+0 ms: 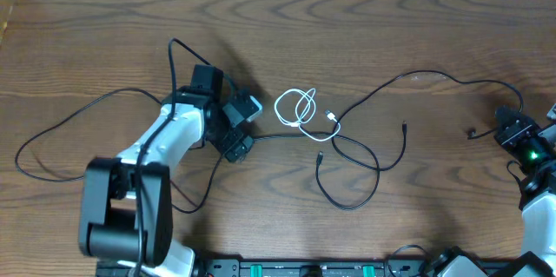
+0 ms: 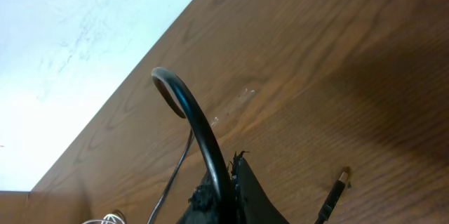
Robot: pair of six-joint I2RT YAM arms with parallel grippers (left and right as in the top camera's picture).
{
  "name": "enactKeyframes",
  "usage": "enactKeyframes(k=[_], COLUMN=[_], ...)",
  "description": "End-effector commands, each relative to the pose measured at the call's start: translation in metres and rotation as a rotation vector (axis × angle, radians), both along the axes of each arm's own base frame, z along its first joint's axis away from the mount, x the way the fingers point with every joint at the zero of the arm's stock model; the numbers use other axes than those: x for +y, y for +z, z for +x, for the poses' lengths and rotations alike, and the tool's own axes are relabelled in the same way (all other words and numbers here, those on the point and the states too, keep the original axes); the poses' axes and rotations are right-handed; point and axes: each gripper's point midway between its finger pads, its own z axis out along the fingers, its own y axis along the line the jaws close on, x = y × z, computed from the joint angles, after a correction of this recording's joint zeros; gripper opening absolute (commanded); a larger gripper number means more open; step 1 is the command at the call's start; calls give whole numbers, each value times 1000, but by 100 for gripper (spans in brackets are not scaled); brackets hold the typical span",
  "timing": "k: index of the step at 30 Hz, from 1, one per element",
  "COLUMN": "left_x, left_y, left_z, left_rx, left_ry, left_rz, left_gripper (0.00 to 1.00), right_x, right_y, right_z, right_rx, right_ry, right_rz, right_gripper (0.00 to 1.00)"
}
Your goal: Untangle cables
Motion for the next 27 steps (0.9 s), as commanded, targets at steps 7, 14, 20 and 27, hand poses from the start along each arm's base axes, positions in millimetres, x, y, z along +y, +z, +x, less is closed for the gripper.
enactKeyframes(k=[7, 14, 20, 27], left_x=[-3, -2, -2, -2], left_y=[-9, -11, -12, -12], left_z=[1, 0, -2, -2], left_rx=[24, 31, 35, 37], left_ry=[-16, -16, -16, -15], left_rz=[-6, -5, -4, -4], left_gripper=[89, 64, 54, 43], right_x=[4, 4, 4, 4], right_y=[4, 4, 4, 4], right_z=[1, 1, 1, 1], right_rx=[-11, -10, -7, -7], right_ry=[21, 21, 21, 21], right_rz=[-23, -21, -19, -19], right_gripper=[1, 1, 1, 1])
